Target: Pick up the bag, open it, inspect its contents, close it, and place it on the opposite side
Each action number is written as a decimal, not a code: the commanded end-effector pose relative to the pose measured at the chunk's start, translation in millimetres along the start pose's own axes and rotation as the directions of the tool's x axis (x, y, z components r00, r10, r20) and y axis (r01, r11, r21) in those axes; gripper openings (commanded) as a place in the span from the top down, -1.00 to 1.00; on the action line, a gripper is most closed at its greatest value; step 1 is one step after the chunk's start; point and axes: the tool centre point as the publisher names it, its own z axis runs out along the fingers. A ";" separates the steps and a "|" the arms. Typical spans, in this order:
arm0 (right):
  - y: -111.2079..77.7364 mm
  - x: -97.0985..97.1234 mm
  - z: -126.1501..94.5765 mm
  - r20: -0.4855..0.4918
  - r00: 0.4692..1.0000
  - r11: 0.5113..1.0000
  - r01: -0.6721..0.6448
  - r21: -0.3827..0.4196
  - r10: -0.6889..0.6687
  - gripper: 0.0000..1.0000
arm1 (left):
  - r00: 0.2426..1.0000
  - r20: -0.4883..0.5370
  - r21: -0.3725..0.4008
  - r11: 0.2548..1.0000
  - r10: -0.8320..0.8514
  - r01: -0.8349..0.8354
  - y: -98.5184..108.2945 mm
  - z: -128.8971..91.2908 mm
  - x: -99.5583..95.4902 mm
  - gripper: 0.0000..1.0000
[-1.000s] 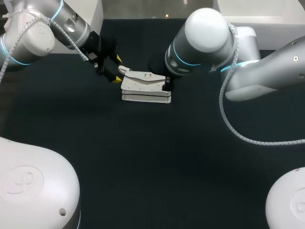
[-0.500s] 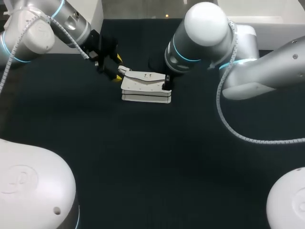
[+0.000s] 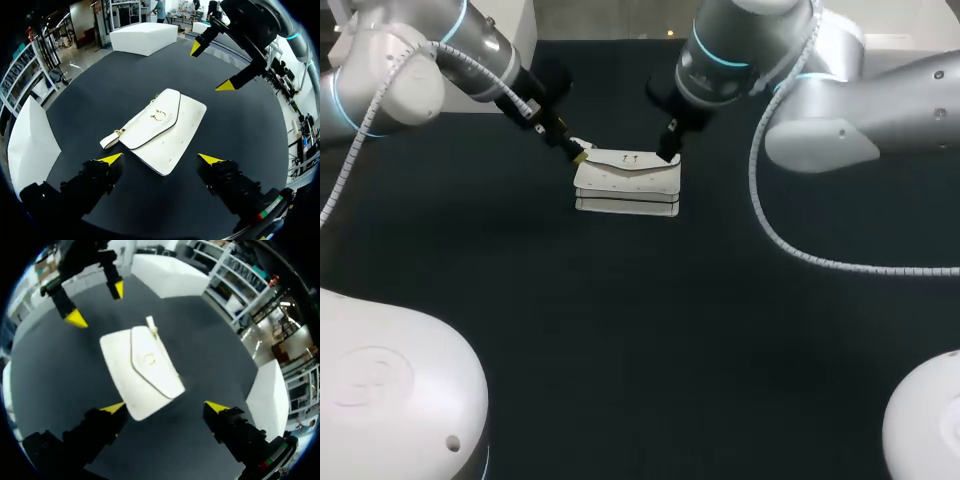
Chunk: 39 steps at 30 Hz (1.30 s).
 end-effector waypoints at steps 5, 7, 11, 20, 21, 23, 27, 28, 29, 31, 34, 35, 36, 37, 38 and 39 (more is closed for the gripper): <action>-4.0 -3.8 8.3 -0.164 0.777 0.794 -0.597 0.116 0.608 -1.00 | 0.798 -0.105 -0.012 0.803 -0.594 0.596 5.8 -4.1 -0.3 -1.00; -7.4 -2.3 10.0 -0.078 0.758 0.759 -0.634 0.149 0.648 -1.00 | 0.808 0.005 0.038 0.808 -0.589 0.588 7.5 -3.2 -0.7 -1.00; -8.9 -1.0 9.7 0.029 0.792 0.781 -0.607 0.150 0.610 -1.00 | 0.808 0.005 0.038 0.808 -0.589 0.588 7.5 -3.2 -0.7 -1.00; -8.9 -1.0 9.7 0.029 0.792 0.781 -0.607 0.150 0.610 -1.00 | 0.808 0.005 0.038 0.808 -0.589 0.588 7.5 -3.2 -0.7 -1.00; -8.9 -1.0 9.7 0.029 0.792 0.781 -0.607 0.150 0.610 -1.00 | 0.808 0.005 0.038 0.808 -0.589 0.588 7.5 -3.2 -0.7 -1.00; -6.2 -2.9 16.4 -0.010 0.758 0.748 -0.642 0.168 0.652 -1.00 | 0.779 -0.062 0.020 0.779 -0.624 0.626 7.4 1.3 -2.0 -1.00; -4.8 -0.6 27.9 -0.128 0.653 0.663 -0.714 0.224 0.746 -1.00 | 0.680 -0.187 -0.041 0.697 -0.709 0.716 12.9 9.0 -4.0 -1.00; -4.8 1.0 29.5 -0.160 0.624 0.644 -0.728 0.234 0.764 -1.00 | 0.660 -0.214 -0.065 0.685 -0.720 0.726 14.4 11.6 -4.6 -1.00; -5.2 2.2 30.8 -0.179 0.600 0.626 -0.742 0.242 0.780 -1.00 | 0.642 -0.235 -0.079 0.673 -0.729 0.735 15.5 13.3 -5.1 -1.00; -6.6 2.3 33.0 -0.242 0.526 0.577 -0.772 0.268 0.816 -1.00 | 0.621 -0.269 -0.099 0.663 -0.736 0.742 16.9 15.5 -5.1 -1.00; -9.6 0.1 35.1 -0.310 0.432 0.518 -0.801 0.300 0.847 -1.00 | 0.593 -0.294 -0.124 0.645 -0.749 0.754 17.8 19.3 -5.0 -1.00; -10.5 -0.8 35.6 -0.321 0.409 0.503 -0.809 0.304 0.854 -1.00 | 0.585 -0.310 -0.132 0.643 -0.750 0.754 17.7 20.6 -4.8 -1.00; -11.1 -0.6 36.7 -0.340 0.384 0.488 -0.815 0.312 0.859 -1.00 | 0.574 -0.312 -0.134 0.633 -0.757 0.762 17.9 22.5 -4.7 -1.00; -11.6 -0.2 38.5 -0.361 0.347 0.467 -0.819 0.333 0.866 -1.00 | 0.570 -0.313 -0.134 0.629 -0.760 0.766 17.9 24.8 -4.9 -1.00; -11.7 0.3 41.2 -0.376 0.312 0.447 -0.821 0.355 0.872 -1.00 | 0.554 -0.326 -0.142 0.619 -0.766 0.772 18.1 27.7 -4.7 -1.00; -11.9 1.5 44.0 -0.388 0.290 0.435 -0.821 0.369 0.875 -1.00 | 0.540 -0.332 -0.144 0.607 -0.774 0.782 18.3 30.5 -4.8 -1.00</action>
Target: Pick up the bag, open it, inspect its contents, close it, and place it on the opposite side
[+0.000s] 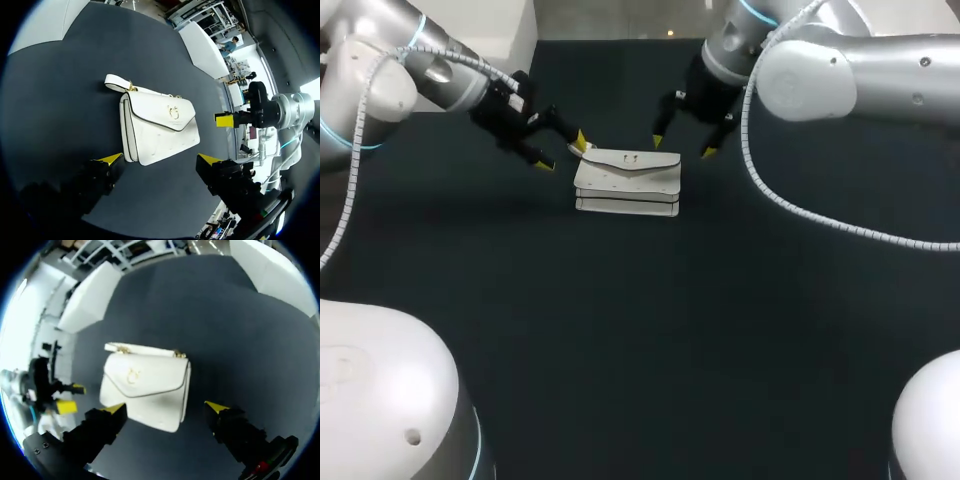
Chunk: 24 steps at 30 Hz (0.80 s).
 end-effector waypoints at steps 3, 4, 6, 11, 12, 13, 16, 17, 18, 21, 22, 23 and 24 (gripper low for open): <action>1.3 -9.8 16.8 -0.282 0.944 0.984 -0.150 0.095 0.171 -1.00 | 0.995 -0.100 -0.034 0.999 -0.030 0.026 -8.1 19.8 -9.1 -1.00; 0.2 -9.4 20.9 -0.290 0.940 0.983 -0.156 0.097 0.178 -1.00 | 0.994 -0.106 -0.035 0.999 -0.030 0.027 -7.6 21.4 -8.9 -1.00; -2.0 -8.8 28.4 -0.332 0.923 0.979 -0.167 0.116 0.197 -1.00 | 0.992 -0.124 -0.028 0.999 -0.032 0.029 -6.9 23.8 -8.6 -1.00; -4.7 -8.2 46.3 -0.357 0.893 0.961 -0.238 0.144 0.274 -0.85 | 0.987 -0.149 -0.017 0.998 -0.057 0.055 -7.8 30.7 -12.4 -1.00; -5.1 -7.6 48.0 -0.373 0.882 0.957 -0.249 0.149 0.287 -0.89 | 0.987 -0.145 -0.021 0.997 -0.070 0.068 -8.6 32.9 -14.7 -1.00; -5.1 -7.3 49.0 -0.379 0.878 0.955 -0.255 0.150 0.294 -0.89 | 0.984 -0.156 -0.025 0.997 -0.081 0.078 -8.6 34.1 -15.9 -1.00; -4.8 -6.3 51.7 -0.395 0.865 0.951 -0.271 0.150 0.309 -0.55 | 0.976 -0.192 -0.029 0.994 -0.107 0.104 -9.7 36.7 -18.9 -1.00; -4.7 -5.9 52.4 -0.398 0.861 0.949 -0.280 0.148 0.316 -0.55 | 0.973 -0.200 -0.029 0.993 -0.117 0.113 -10.1 38.0 -19.6 -1.00; -4.6 -5.6 53.1 -0.408 0.855 0.947 -0.283 0.153 0.322 -0.48 | 0.972 -0.202 -0.029 0.993 -0.118 0.115 -10.6 39.3 -20.3 -1.00; -3.2 -5.0 55.5 -0.411 0.850 0.944 -0.289 0.156 0.329 -0.44 | 0.965 -0.228 -0.027 0.991 -0.133 0.130 -12.7 43.4 -22.2 -1.00; -2.7 -4.8 55.8 -0.415 0.848 0.944 -0.291 0.156 0.330 -0.44 | 0.961 -0.239 -0.026 0.990 -0.139 0.136 -13.7 44.3 -22.8 -1.00; -2.2 -4.8 55.9 -0.416 0.847 0.943 -0.294 0.155 0.332 -0.47 | 0.960 -0.242 -0.025 0.990 -0.141 0.139 -15.1 45.0 -23.4 -1.00; -1.5 -4.7 55.9 -0.421 0.843 0.942 -0.296 0.156 0.334 -0.46 | 0.957 -0.251 -0.024 0.989 -0.145 0.144 -16.2 46.1 -23.8 -1.00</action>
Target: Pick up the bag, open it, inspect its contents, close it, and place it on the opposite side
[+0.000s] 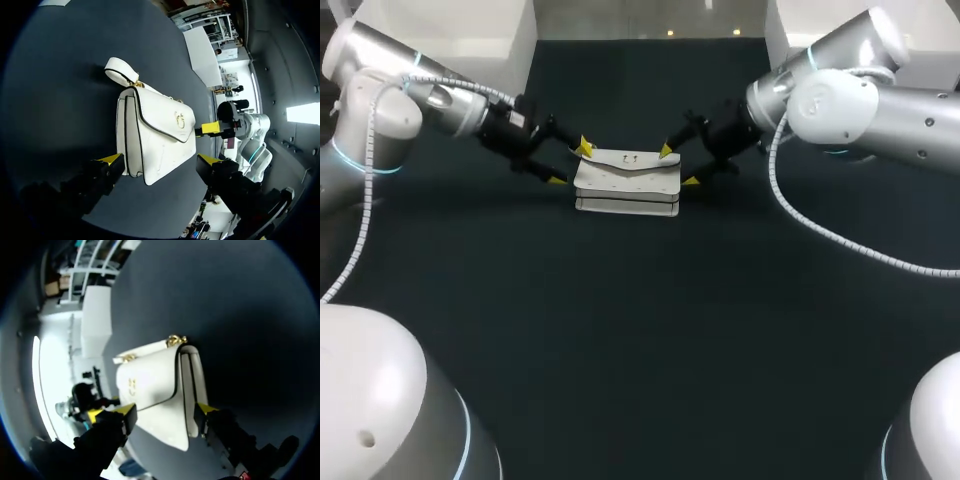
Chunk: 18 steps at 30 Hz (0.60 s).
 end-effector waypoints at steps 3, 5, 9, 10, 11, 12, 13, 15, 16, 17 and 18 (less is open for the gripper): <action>3.7 -1.6 1.1 -0.037 0.999 1.000 -0.010 -0.005 0.010 -0.46 | 0.996 -0.081 -0.003 1.000 -0.022 0.022 -10.1 9.7 -8.8 -1.00; 5.3 -1.5 1.0 -0.047 0.999 1.000 -0.015 -0.006 0.015 -0.44 | 0.995 -0.095 -0.006 0.999 -0.033 0.033 -11.5 12.0 -10.1 -1.00; 7.7 -0.9 1.5 -0.065 0.998 1.000 -0.021 -0.003 0.021 -0.25 | 0.991 -0.121 -0.009 0.999 -0.050 0.050 -13.2 15.3 -11.2 -0.95; 8.5 -0.7 1.7 -0.066 0.998 1.000 -0.022 -0.002 0.022 -0.22 | 0.991 -0.125 -0.008 0.999 -0.052 0.051 -13.8 15.5 -11.2 -0.91; 9.0 -0.4 2.1 -0.071 0.997 1.000 -0.024 0.000 0.024 -0.18 | 0.989 -0.140 -0.007 0.998 -0.056 0.055 -14.8 15.6 -11.0 -0.81; 9.6 0.0 2.3 -0.077 0.997 1.000 -0.027 0.002 0.027 -0.16 | 0.988 -0.146 -0.008 0.998 -0.058 0.057 -15.8 15.3 -10.6 -0.77; 10.3 0.2 2.5 -0.078 0.997 1.000 -0.028 0.001 0.028 -0.12 | 0.988 -0.146 -0.007 0.998 -0.057 0.057 -16.7 14.9 -10.1 -0.69; 11.4 1.2 2.7 -0.085 0.996 1.000 -0.031 0.001 0.031 -0.10 | 0.987 -0.153 -0.004 0.998 -0.057 0.057 -19.1 14.7 -8.8 -0.61; 12.1 1.6 2.8 -0.087 0.996 1.000 -0.031 0.002 0.031 -0.10 | 0.986 -0.154 -0.003 0.998 -0.057 0.057 -20.4 14.8 -8.5 -0.57; 12.8 2.1 3.1 -0.089 0.996 1.000 -0.031 0.002 0.031 -0.11 | 0.986 -0.155 -0.002 0.998 -0.057 0.058 -22.3 15.2 -8.5 -0.55; 13.5 2.3 3.5 -0.090 0.995 0.999 -0.032 0.003 0.032 -0.12 | 0.985 -0.159 -0.002 0.998 -0.061 0.062 -24.6 15.8 -9.1 -0.52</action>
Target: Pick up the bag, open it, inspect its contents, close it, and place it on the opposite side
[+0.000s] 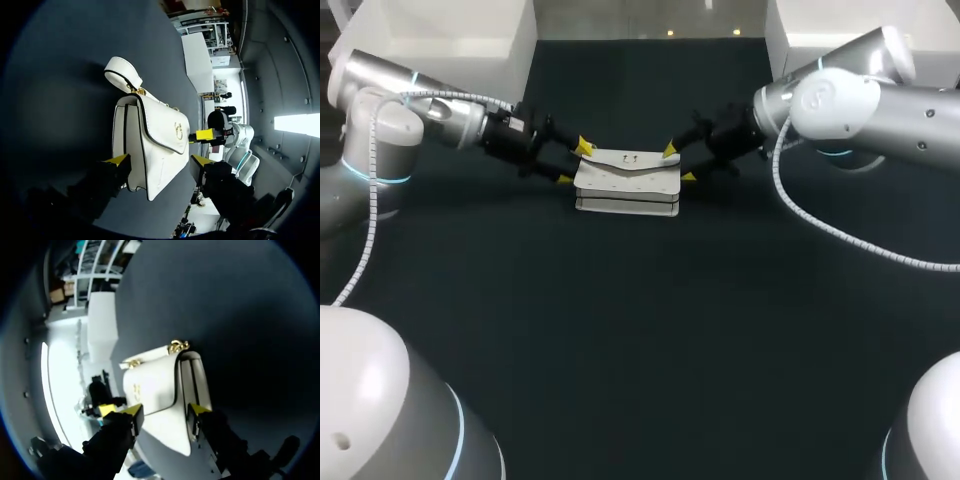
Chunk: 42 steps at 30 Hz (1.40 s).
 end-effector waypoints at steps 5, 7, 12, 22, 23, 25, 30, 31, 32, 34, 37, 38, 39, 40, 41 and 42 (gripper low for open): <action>8.3 -0.8 6.4 -0.026 1.000 1.000 -0.011 0.025 0.012 -0.12 | 0.999 -0.045 -0.021 0.999 -0.031 0.030 -17.9 7.5 -8.6 -0.49; 9.2 -1.2 7.4 -0.030 0.999 0.999 -0.012 0.031 0.013 -0.07 | 0.998 -0.051 -0.024 0.999 -0.040 0.038 -20.5 9.2 -10.1 -0.47; 10.9 -1.5 7.6 -0.039 0.999 0.999 -0.019 0.037 0.020 0.04 | 0.997 -0.058 -0.033 0.998 -0.054 0.052 -24.0 13.4 -11.2 0.02; 17.7 -6.6 13.9 -0.102 0.993 0.995 -0.049 0.089 0.058 0.06 | 0.999 -0.032 -0.043 0.998 -0.044 0.042 -22.8 20.0 -12.7 0.29; 18.9 -6.8 14.2 -0.118 0.991 0.994 -0.051 0.100 0.063 0.07 | 0.999 -0.031 -0.044 0.998 -0.045 0.044 -22.7 20.1 -13.5 0.33; 21.1 -6.9 14.8 -0.152 0.987 0.991 -0.040 0.128 0.060 0.11 | 0.998 -0.032 -0.048 0.998 -0.051 0.049 -22.6 20.1 -14.9 0.35; 23.1 -6.5 15.9 -0.205 0.978 0.984 -0.007 0.176 0.043 0.17 | 0.998 -0.038 -0.049 0.997 -0.056 0.054 -22.8 19.6 -16.0 0.40; 23.2 -6.4 15.9 -0.207 0.977 0.983 -0.004 0.182 0.042 0.17 | 0.998 -0.040 -0.050 0.997 -0.057 0.055 -22.8 19.6 -16.1 0.39; 23.1 -6.3 16.1 -0.218 0.975 0.981 0.001 0.193 0.042 0.18 | 0.998 -0.041 -0.050 0.997 -0.058 0.056 -22.8 19.6 -16.3 0.39; 22.9 -6.4 16.1 -0.222 0.974 0.980 0.006 0.200 0.040 0.18 | 0.997 -0.042 -0.053 0.997 -0.059 0.057 -23.0 20.1 -17.1 0.41; 21.5 -6.7 16.6 -0.235 0.971 0.976 0.015 0.218 0.037 0.22 | 0.997 -0.043 -0.057 0.997 -0.062 0.059 -23.1 21.9 -18.3 0.52; 21.1 -6.7 16.6 -0.240 0.970 0.975 0.019 0.221 0.036 0.25 | 0.997 -0.044 -0.059 0.996 -0.063 0.060 -23.0 22.5 -18.8 0.63; 20.3 -6.6 16.4 -0.262 0.964 0.972 0.028 0.232 0.035 0.37 | 0.997 -0.044 -0.060 0.996 -0.064 0.062 -22.9 23.0 -19.3 0.87; 20.0 -6.7 15.8 -0.265 0.964 0.972 0.030 0.233 0.034 0.62 | 0.997 -0.045 -0.061 0.996 -0.066 0.063 -22.8 23.3 -19.7 1.00; 19.7 -6.7 15.4 -0.263 0.964 0.972 0.030 0.232 0.033 1.00 | 0.997 -0.045 -0.061 0.996 -0.066 0.063 -22.6 23.7 -20.3 1.00; 19.3 -6.8 15.3 -0.263 0.964 0.972 0.031 0.232 0.032 1.00 | 0.997 -0.047 -0.062 0.996 -0.068 0.065 -22.4 24.0 -20.9 1.00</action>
